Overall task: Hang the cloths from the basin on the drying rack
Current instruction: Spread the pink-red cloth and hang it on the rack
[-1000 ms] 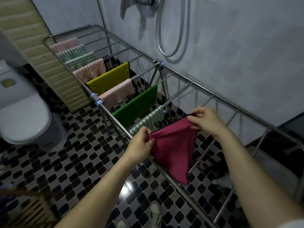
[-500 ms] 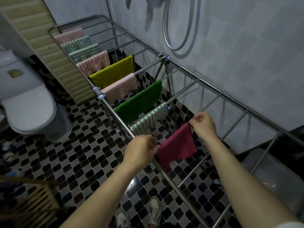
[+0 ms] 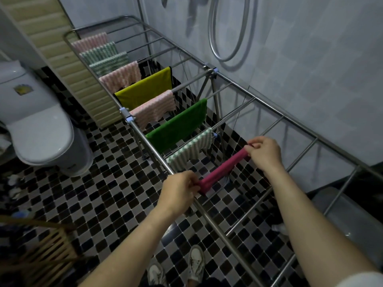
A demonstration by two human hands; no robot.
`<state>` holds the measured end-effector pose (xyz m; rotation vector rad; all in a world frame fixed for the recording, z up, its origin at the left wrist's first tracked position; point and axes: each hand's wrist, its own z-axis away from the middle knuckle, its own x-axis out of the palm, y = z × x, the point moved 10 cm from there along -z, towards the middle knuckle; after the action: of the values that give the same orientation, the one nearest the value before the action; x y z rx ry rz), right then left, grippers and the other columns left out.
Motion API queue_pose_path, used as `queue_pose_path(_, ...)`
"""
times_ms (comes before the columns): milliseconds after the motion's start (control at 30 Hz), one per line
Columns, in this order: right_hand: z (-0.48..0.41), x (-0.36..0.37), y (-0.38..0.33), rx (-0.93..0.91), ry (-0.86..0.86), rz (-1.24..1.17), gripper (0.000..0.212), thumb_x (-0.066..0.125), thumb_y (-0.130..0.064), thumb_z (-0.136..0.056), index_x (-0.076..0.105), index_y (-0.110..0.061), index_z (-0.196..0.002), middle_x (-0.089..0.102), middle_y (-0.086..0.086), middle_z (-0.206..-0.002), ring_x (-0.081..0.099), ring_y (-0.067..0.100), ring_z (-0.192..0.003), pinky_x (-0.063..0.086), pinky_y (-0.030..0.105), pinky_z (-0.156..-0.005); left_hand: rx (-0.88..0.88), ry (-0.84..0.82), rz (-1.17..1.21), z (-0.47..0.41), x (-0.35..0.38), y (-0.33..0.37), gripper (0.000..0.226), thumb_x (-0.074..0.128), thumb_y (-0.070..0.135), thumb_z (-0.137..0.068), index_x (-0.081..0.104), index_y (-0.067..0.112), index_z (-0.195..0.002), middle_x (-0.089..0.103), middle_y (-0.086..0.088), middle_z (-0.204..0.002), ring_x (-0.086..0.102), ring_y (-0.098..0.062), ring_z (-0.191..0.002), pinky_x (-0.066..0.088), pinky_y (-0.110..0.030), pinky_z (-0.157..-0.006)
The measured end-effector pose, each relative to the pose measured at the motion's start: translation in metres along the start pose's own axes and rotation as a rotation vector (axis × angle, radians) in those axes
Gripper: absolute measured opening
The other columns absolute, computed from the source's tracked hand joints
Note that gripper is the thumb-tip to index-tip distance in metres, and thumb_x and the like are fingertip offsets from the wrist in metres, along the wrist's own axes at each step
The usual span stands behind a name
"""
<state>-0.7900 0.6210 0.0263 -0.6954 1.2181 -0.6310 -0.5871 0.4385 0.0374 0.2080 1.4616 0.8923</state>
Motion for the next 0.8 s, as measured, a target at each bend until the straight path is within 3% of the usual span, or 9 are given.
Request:
queue_pose_path(233,0.003,0.008,-0.003,-0.071,0.001,0.07,0.025,0.066,-0.016,-0.088,0.068,-0.014,-0.113,0.069,0.004,-0.106,0.064,0.02,-0.099,0.05,0.028,-0.086,0.01,0.085,-0.097,0.003,-0.003,-0.004,0.015,0.063,0.019,-0.089,0.066,0.021,-0.103,0.053,0.009,-0.095,0.051,-0.009,-0.088,0.041,-0.019,-0.074)
queue_pose_path(433,0.008,0.018,-0.011,-0.106,-0.081,0.049,0.027,0.064,-0.014,-0.09,0.063,-0.017,-0.117,0.06,0.0,-0.109,0.058,0.015,-0.096,0.046,0.022,-0.079,0.056,0.013,-0.101,-0.002,0.018,0.012,0.016,0.064,0.033,-0.09,0.069,0.028,-0.104,0.065,0.012,-0.092,0.056,-0.007,-0.089,0.051,-0.026,-0.08)
queue_pose_path(667,0.009,0.01,-0.008,-0.106,-0.026,0.048,0.027,0.064,-0.011,-0.089,0.063,-0.017,-0.116,0.061,0.001,-0.104,0.062,0.019,-0.094,0.056,0.034,-0.086,0.07,0.031,-0.144,-0.001,0.004,0.004,0.013,0.061,0.02,-0.093,0.073,0.023,-0.097,0.07,0.007,-0.086,0.06,-0.012,-0.087,0.05,-0.026,-0.081)
queue_pose_path(800,0.019,0.013,-0.02,-0.21,0.019,0.104,0.029,0.063,-0.009,-0.09,0.063,-0.013,-0.118,0.057,0.003,-0.104,0.056,0.012,-0.081,0.048,0.022,-0.076,0.172,0.047,-0.241,0.007,0.0,0.012,0.019,0.054,0.027,-0.095,0.073,0.023,-0.092,0.066,0.008,-0.089,0.053,-0.012,-0.089,0.046,-0.027,-0.086)
